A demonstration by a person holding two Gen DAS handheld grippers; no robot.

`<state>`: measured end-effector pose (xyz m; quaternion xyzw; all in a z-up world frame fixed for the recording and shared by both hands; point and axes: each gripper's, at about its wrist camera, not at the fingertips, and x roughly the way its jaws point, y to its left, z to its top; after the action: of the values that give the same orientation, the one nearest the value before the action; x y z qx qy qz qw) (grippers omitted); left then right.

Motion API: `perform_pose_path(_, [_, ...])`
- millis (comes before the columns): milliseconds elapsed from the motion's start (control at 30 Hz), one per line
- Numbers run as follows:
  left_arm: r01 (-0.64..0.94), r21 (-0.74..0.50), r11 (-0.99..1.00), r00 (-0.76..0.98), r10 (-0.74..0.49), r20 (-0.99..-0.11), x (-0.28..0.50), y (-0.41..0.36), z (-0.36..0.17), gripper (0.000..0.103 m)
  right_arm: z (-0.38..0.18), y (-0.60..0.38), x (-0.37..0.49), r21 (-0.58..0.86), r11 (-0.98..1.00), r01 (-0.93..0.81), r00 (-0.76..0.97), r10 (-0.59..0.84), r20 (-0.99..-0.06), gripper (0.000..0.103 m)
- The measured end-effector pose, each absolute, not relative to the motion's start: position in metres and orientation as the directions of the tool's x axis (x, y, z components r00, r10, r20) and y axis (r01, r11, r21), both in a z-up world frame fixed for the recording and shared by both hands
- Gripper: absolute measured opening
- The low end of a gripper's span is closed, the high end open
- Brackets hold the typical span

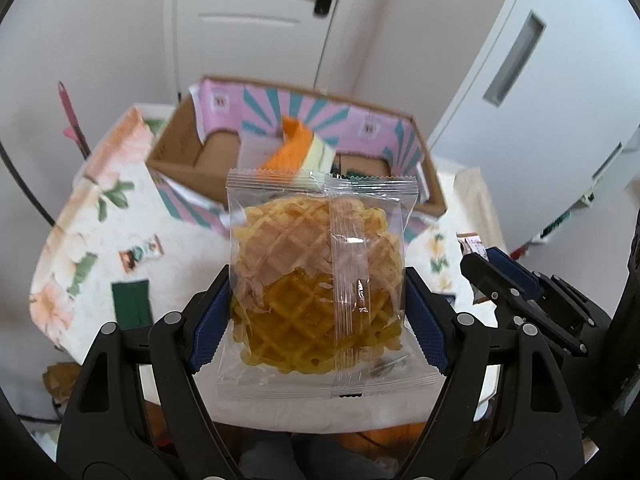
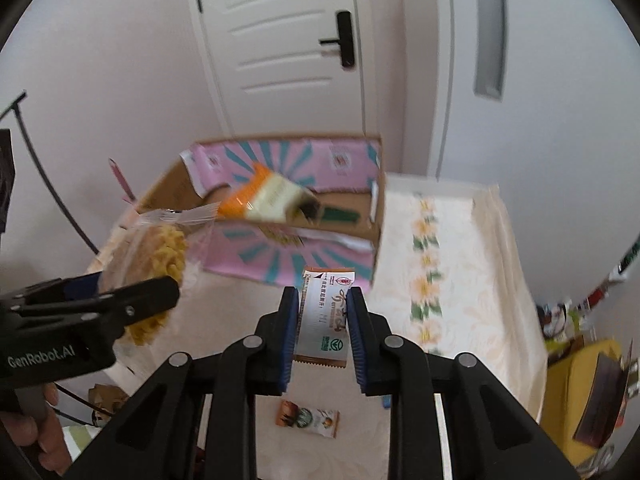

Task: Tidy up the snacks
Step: 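Carry the waffle packet into the box while the right tool carries the white packet there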

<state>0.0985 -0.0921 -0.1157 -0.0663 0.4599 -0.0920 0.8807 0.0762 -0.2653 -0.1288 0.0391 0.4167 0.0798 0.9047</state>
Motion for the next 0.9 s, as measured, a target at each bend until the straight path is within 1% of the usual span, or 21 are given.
perform_pose_path(233, [0.128,-0.189,0.974,0.597,-0.228,-0.770,0.131,-0.085,-0.081,0.078,-0.089,-0.256,0.103,0.150,0.976,-0.155,0.671,0.216,-0.710,0.022])
perform_pose_path(467, [0.148,-0.199,0.969,0.590,-0.248,-0.768,0.189,-0.067,-0.070,0.078,-0.070,-0.240,0.148,0.152,0.978,-0.145,0.686,0.211,-0.697,0.022])
perform_pose_path(633, [0.160,-0.194,0.968,0.557,-0.251,-0.792,0.233,-0.051,-0.082,0.078,-0.071,-0.226,0.187,0.163,0.979,-0.125,0.674,0.204,-0.710,0.022])
perform_pose_path(900, [0.170,-0.197,0.966,0.429,-0.252,-0.867,0.288,-0.036,-0.132,0.078,-0.096,-0.210,0.235,0.173,0.983,-0.054,0.627,0.168,-0.761,0.022])
